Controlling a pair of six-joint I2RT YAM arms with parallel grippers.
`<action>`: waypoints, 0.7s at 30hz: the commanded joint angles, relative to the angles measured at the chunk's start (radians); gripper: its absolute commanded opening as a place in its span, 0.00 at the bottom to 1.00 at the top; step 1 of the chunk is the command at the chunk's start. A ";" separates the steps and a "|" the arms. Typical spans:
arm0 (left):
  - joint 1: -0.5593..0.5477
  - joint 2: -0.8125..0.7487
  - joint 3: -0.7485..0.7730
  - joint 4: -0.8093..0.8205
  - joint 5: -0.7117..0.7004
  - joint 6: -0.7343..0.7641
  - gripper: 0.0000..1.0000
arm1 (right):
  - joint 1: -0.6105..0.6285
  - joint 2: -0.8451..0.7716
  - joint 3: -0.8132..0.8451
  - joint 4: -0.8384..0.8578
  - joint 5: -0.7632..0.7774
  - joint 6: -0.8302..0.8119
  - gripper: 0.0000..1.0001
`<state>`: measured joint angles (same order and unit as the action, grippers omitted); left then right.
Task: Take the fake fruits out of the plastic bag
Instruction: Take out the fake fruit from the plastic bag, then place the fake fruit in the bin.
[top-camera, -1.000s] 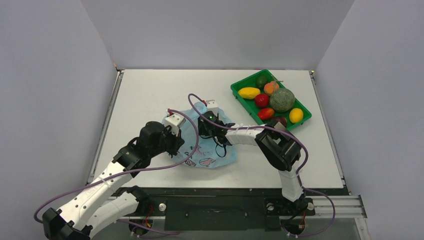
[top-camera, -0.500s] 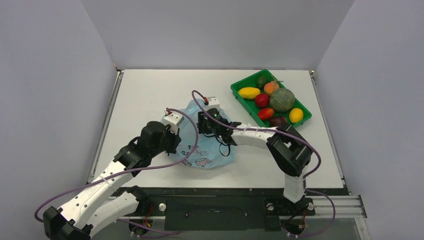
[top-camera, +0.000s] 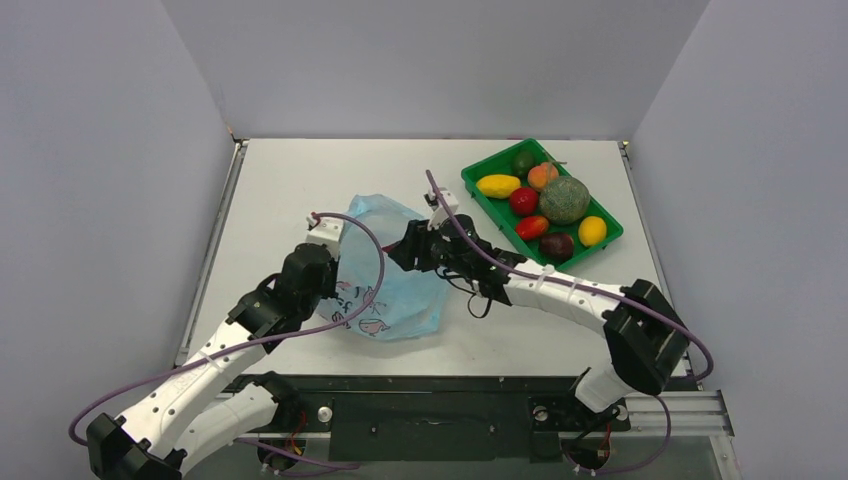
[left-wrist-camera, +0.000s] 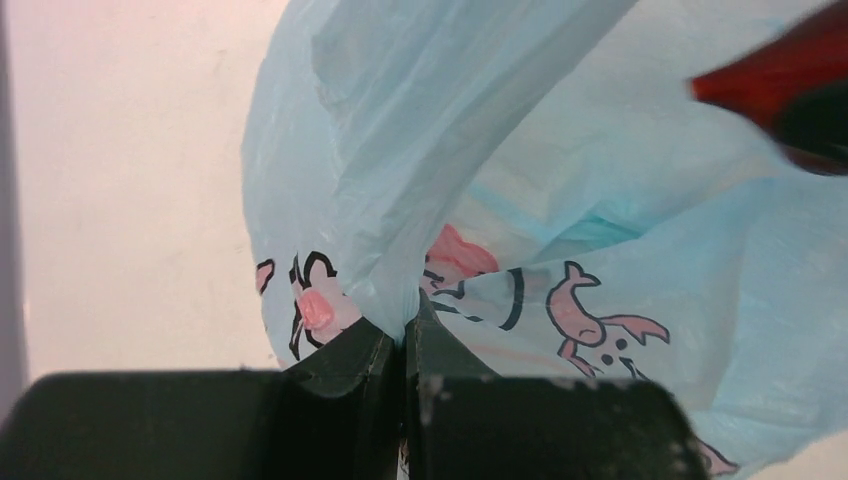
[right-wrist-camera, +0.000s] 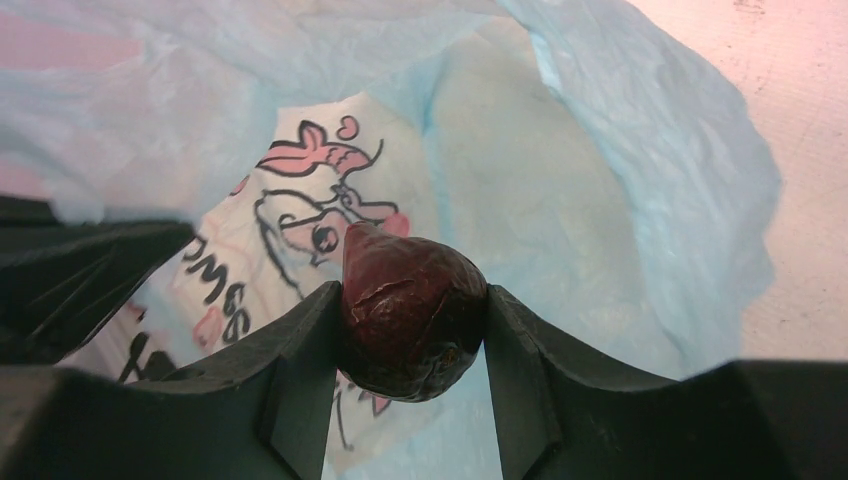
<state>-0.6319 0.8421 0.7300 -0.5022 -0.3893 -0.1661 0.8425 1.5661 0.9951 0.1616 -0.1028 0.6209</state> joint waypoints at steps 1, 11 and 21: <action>0.029 0.006 0.046 -0.034 -0.216 -0.046 0.00 | -0.045 -0.149 -0.043 0.019 -0.068 0.025 0.06; 0.177 0.002 0.045 -0.025 -0.198 -0.056 0.09 | -0.327 -0.285 -0.059 -0.100 -0.062 -0.052 0.06; 0.196 -0.014 0.036 0.009 -0.079 -0.018 0.13 | -0.588 0.007 0.193 -0.303 0.086 -0.112 0.06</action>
<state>-0.4450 0.8448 0.7322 -0.5426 -0.5297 -0.2012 0.3164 1.4506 1.0523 -0.0288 -0.1013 0.5320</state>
